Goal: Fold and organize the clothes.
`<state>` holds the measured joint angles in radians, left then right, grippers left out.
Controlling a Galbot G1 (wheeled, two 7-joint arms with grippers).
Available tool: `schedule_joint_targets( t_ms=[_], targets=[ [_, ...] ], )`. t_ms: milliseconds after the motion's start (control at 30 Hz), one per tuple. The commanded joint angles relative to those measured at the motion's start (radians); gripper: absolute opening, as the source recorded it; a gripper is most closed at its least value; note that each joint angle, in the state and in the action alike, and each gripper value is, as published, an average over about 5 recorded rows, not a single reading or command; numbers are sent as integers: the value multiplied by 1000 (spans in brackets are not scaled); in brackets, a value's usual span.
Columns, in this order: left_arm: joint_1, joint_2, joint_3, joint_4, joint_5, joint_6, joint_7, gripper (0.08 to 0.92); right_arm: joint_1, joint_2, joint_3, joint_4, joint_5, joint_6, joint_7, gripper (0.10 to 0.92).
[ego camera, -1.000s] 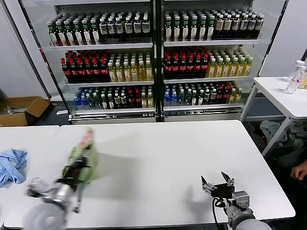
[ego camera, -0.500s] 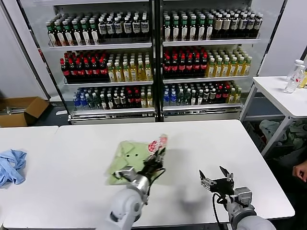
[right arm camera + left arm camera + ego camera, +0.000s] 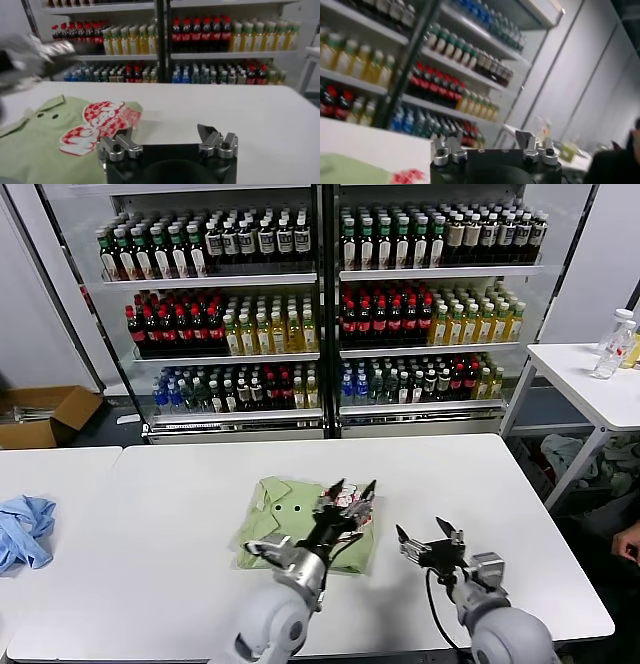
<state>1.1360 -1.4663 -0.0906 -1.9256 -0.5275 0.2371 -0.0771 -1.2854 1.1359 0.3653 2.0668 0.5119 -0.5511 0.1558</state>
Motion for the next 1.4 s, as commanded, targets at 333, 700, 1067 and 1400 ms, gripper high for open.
schedule_joint_targets(
  t_ms=[333, 700, 1067, 1400],
  targets=[
    [329, 105, -265, -313, -49, -74, -48, 822, 513, 256, -288, -665, 108, 97, 57, 771],
    [319, 109, -249, -296, -48, -75, -46, 823, 572, 199, -285, -762, 25, 142, -47, 455],
    [313, 117, -233, -277, -8, -77, -37, 823, 614, 64, -284, -710, -166, 160, -199, 158],
    [363, 132, -247, -265, 214, -172, -32, 823, 298, -14, -172, -295, -260, 364, 2, 330]
  ],
)
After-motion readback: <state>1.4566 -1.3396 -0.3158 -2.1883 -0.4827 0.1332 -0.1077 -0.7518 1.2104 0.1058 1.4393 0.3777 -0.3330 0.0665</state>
